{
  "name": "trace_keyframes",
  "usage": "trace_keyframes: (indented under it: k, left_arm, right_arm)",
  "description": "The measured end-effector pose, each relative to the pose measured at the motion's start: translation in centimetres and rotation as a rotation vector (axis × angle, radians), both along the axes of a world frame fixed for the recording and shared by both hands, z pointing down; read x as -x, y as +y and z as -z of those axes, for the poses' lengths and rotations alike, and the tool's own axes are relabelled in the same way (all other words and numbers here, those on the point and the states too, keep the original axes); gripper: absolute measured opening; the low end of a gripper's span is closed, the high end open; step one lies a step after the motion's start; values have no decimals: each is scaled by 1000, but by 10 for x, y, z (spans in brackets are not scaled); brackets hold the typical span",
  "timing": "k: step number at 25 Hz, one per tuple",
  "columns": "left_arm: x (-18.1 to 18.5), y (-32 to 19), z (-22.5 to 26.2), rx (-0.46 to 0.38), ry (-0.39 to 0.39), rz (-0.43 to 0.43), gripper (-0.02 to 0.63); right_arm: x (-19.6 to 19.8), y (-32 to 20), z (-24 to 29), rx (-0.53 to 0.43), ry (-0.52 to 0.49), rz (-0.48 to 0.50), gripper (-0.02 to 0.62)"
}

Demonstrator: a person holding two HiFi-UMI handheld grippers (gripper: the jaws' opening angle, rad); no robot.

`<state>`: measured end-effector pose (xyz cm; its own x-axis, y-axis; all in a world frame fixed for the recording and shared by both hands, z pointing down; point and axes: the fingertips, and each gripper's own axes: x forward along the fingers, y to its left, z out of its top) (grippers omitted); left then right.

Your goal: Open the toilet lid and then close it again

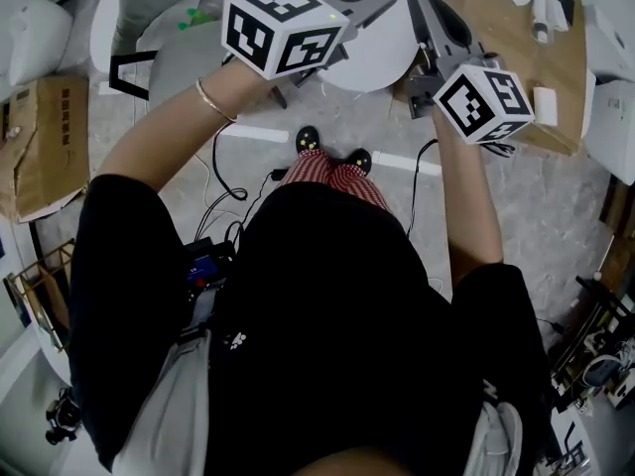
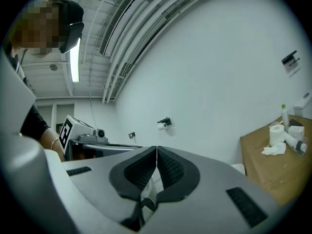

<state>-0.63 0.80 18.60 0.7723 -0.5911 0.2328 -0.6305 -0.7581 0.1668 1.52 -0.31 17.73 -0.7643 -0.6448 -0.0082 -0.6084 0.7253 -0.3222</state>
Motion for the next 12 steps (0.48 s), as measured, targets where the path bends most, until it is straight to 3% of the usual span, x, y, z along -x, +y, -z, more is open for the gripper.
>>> trace_keyframes:
  k: [12]
  left_arm:
    - [0,-9,38,-120,-37,22,5]
  right_arm:
    - [-4,-3,39,-49,21,44,20]
